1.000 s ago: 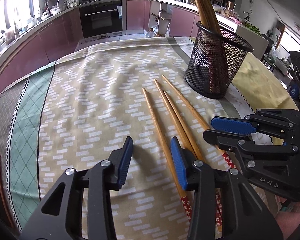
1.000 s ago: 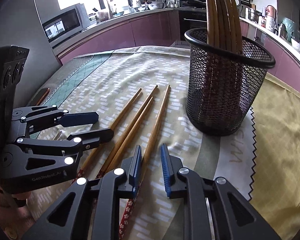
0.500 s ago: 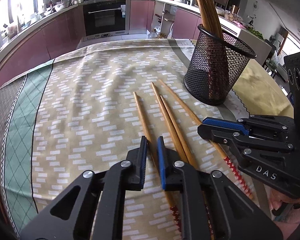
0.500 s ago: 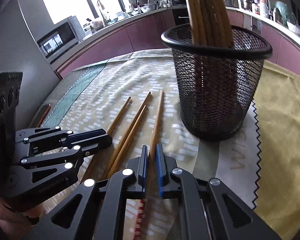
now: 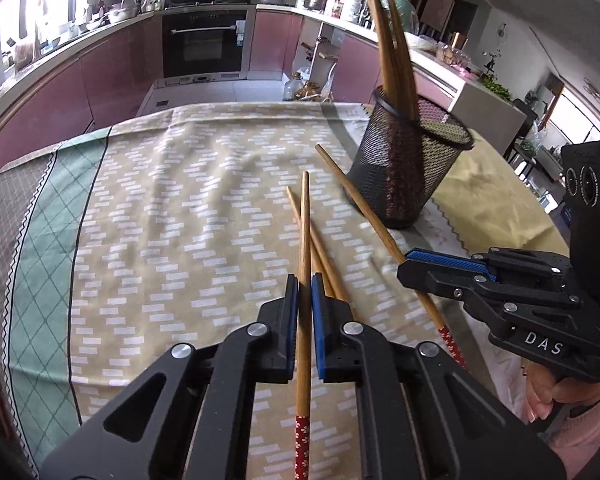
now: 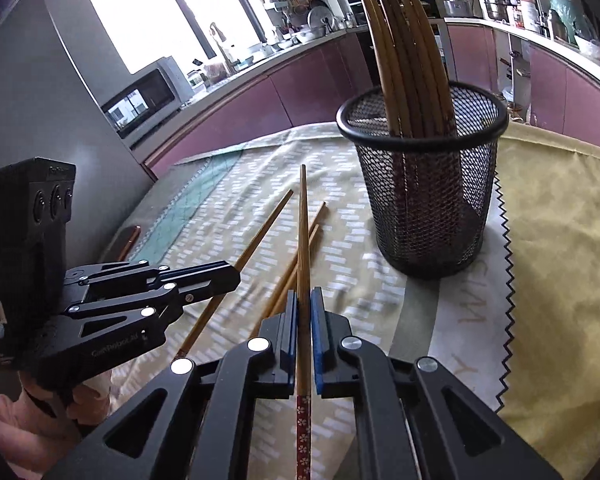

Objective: Organize utensils
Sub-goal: 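Lift the chopstick in the right tool over the holder while the left tool carries its own, then lower both chopsticks into the mesh holder and open both tools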

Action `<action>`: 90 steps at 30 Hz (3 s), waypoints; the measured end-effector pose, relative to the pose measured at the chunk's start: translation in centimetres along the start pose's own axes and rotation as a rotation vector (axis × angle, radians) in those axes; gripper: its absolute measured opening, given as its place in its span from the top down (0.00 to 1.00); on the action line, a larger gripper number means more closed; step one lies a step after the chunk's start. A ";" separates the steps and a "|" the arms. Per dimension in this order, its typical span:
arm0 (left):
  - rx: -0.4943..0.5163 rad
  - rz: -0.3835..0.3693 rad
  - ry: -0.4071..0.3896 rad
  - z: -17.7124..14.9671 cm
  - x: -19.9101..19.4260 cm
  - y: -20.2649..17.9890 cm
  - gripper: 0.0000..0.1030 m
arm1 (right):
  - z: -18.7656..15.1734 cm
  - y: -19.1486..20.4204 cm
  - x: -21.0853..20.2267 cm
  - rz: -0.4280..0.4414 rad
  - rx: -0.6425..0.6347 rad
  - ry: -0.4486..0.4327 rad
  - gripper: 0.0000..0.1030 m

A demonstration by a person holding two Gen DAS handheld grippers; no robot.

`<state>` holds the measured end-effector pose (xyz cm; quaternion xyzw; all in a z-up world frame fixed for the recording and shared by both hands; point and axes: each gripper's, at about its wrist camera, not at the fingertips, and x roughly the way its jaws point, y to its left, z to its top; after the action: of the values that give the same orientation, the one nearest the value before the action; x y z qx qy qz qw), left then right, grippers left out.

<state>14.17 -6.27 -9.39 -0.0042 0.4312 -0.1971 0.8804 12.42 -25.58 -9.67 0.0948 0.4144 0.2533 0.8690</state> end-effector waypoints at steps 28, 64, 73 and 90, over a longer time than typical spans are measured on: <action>0.040 -0.206 -0.239 4.5 -10.9 -1.9 0.93 | 3.1 -0.5 -9.2 0.017 -0.052 -0.273 0.94; 0.120 -0.174 -0.393 14.4 -11.9 -7.5 0.93 | 10.7 -1.6 -11.5 -0.106 -0.153 -0.415 0.94; 0.156 -0.116 -0.292 14.1 -8.6 -8.6 0.93 | 10.9 -2.7 -9.0 -0.146 -0.143 -0.347 0.94; 0.143 -0.109 -0.124 14.9 -3.2 -6.7 0.93 | 10.4 -4.5 -4.9 -0.206 -0.101 -0.171 0.94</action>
<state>21.49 -13.73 3.55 0.0231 0.3599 -0.2744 0.8914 19.41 -31.49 -1.42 0.0291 0.3333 0.1745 0.9261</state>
